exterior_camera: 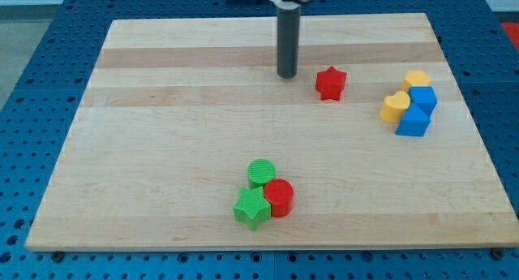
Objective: Push the red star closer to green circle
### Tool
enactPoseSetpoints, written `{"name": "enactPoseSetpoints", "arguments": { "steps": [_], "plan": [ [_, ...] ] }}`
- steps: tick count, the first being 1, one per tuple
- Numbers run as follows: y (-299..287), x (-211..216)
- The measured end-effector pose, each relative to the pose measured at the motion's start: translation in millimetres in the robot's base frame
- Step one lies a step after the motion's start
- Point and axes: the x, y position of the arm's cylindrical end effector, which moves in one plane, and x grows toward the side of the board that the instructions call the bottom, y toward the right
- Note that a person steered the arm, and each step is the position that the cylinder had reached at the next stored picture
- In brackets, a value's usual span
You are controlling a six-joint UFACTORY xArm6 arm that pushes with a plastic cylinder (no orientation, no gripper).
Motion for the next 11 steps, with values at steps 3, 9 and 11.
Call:
{"name": "enactPoseSetpoints", "arguments": {
  "steps": [3,9,11],
  "plan": [
    [77.1,-1.0],
    [-0.8,79.4],
    [-3.6,121.2]
  ]
}}
